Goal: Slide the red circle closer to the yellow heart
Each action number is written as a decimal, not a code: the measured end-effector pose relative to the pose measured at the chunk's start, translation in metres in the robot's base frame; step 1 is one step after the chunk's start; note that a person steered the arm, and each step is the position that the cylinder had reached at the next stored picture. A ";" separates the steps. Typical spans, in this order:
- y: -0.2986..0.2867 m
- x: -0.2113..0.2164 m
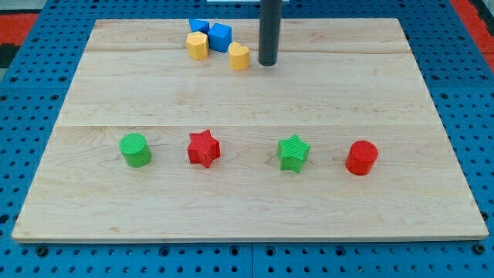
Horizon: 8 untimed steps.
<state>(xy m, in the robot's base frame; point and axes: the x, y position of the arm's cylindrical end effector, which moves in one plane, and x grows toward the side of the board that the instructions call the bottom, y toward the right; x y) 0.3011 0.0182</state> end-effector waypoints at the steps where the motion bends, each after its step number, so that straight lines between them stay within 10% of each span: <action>1: -0.032 0.000; 8: 0.197 0.199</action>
<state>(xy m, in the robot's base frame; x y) 0.5000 0.2149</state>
